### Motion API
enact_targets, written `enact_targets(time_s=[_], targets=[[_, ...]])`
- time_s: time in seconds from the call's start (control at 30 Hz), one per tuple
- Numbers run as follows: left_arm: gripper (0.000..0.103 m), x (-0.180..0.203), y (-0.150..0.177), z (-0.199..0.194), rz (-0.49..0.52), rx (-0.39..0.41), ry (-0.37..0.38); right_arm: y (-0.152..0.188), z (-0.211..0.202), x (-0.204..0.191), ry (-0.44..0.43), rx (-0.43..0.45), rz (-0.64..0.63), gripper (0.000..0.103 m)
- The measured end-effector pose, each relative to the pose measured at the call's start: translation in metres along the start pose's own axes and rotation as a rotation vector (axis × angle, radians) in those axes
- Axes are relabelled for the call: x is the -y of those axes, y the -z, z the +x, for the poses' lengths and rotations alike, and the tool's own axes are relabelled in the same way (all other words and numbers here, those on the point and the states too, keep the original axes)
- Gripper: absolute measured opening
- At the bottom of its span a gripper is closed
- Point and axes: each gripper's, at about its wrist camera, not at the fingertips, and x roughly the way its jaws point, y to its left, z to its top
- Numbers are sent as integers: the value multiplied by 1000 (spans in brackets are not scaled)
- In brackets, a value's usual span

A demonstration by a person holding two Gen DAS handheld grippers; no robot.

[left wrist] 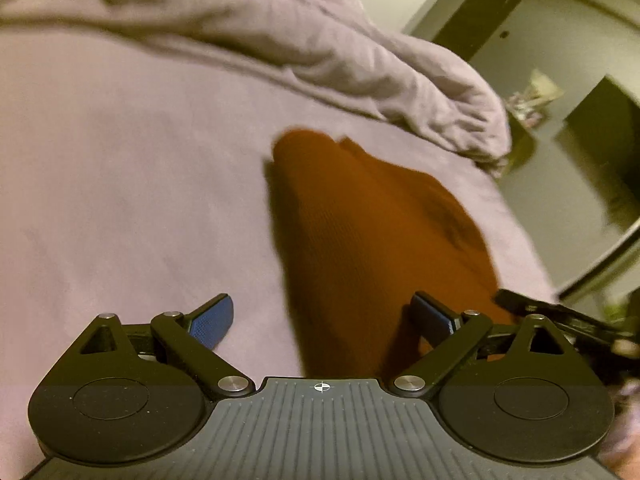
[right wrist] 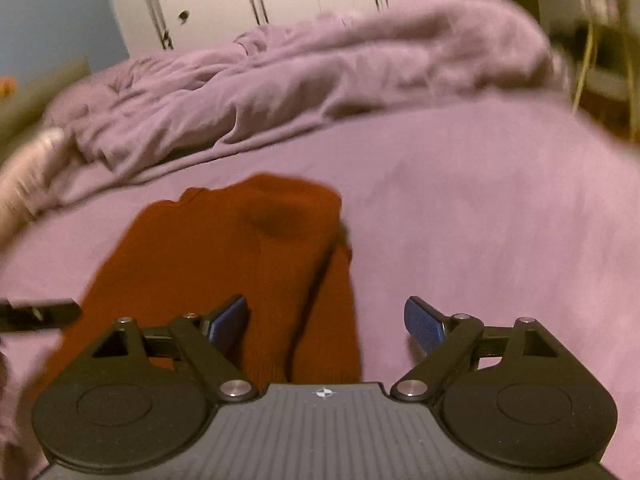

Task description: Fold small clothes

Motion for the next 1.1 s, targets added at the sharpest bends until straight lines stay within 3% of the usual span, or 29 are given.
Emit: enact_targets(time_s=[0.13,0.3,0.43,0.53,0.6,0.67,0.77,0.93,1.0,1.07,1.1], targets=[[92,-3,-2,23,-77,-65,74,-2,16,27,-126,-55,190,78],[79,-4,-9,48,-135,-86,125,-8,39,27,-214,-79,256,72],[61,-15,-15,55,-226,-88,144,-8,56,27,-243,-101,297,54],[52,-13,-15,47,-218,-74,143,-7,61,25,-247,-102,331,39],[50,-7,-19,36,-197,-72,151,-7,56,18,-254,-98,342,35],[49,-4,-24,16,-159,-56,154,-8,46,10,-318,-83,365,33],[50,-10,-20,-22,-113,-23,105,-5,35,-18,-383,-97,342,33],[58,-37,11,-71,-23,-61,-88,32,29,-80,-409,-142,229,36],[60,-47,19,-87,-18,-65,-133,43,26,-92,-363,-153,204,48],[59,-47,17,-107,26,-5,-162,41,15,-94,-294,-138,205,49],[58,-43,12,-115,51,29,-200,35,4,-97,-230,-90,168,49]])
